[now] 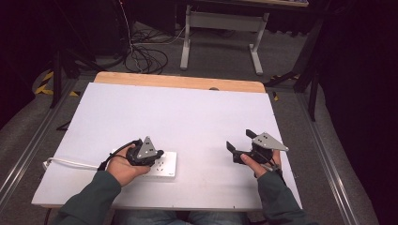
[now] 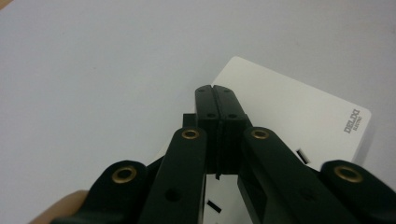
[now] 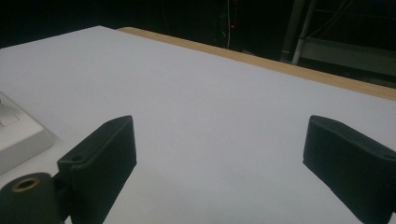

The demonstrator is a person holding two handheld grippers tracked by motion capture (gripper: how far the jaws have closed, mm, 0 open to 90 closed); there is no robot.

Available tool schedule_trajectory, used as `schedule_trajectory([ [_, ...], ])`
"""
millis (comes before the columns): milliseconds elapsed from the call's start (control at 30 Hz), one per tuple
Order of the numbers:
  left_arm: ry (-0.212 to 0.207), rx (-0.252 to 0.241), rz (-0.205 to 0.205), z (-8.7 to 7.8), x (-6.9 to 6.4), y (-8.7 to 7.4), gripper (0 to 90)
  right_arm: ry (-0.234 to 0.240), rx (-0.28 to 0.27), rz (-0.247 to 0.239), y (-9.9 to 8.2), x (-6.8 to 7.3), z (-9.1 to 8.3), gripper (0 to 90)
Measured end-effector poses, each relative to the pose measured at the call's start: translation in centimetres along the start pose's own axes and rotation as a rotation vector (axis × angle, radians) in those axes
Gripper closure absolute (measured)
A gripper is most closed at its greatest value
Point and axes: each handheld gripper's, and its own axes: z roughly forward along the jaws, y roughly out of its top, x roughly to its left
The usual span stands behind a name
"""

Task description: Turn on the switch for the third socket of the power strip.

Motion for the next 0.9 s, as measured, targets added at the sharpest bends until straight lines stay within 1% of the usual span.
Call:
schedule_trajectory([
  [133, 0.004, 0.004, 0.000, 0.10, 0.10, -0.01, 89.9, -0.001, 0.001, -0.002, 0.00, -0.01, -0.01, 9.9],
  [167, 0.005, 0.003, -0.007, 0.16, 0.09, 0.02, 89.9, -0.001, 0.001, -0.003, -0.01, -0.01, -0.01, 9.9],
  [267, 0.002, 0.018, 0.006, 0.51, -0.04, 0.14, 89.9, -0.001, 0.001, -0.002, 0.00, 0.00, -0.02, 9.9],
  [300, 0.000, 0.017, 0.002, 0.58, -0.11, 0.20, 89.9, -0.001, 0.000, -0.002, 0.00, 0.00, -0.02, 9.9],
  [467, 0.018, 0.025, 0.004, 0.58, -0.13, 0.26, 89.9, 0.000, 0.002, 0.000, -0.03, 0.01, -0.02, 9.9],
  [567, 0.020, 0.028, -0.005, 0.52, -0.07, 0.22, 90.0, -0.001, 0.002, -0.004, -0.02, 0.00, -0.04, 9.9],
  [667, 0.024, 0.030, -0.004, 0.51, -0.13, 0.25, 90.0, -0.002, 0.003, -0.002, -0.02, 0.04, -0.05, 9.9],
  [767, 0.027, 0.037, -0.025, 0.44, -0.10, 0.24, 90.0, 0.001, 0.001, -0.005, -0.02, 0.07, -0.07, 9.9],
  [800, 0.043, 0.053, -0.022, 0.46, -0.11, 0.18, 90.0, 0.001, 0.001, -0.005, -0.02, 0.07, -0.09, 9.9],
  [833, 0.074, 0.066, -0.012, 0.41, -0.06, 0.14, 90.0, -0.001, 0.002, -0.001, -0.02, 0.10, -0.13, 9.9],
  [867, 0.071, 0.071, -0.025, 0.37, 0.16, 0.06, 90.0, -0.001, -0.002, -0.002, -0.01, 0.09, -0.13, 9.9],
  [900, 0.068, 0.062, -0.054, 0.33, 0.28, -0.05, 90.0, -0.001, -0.001, -0.001, 0.00, 0.09, -0.16, 10.0],
])
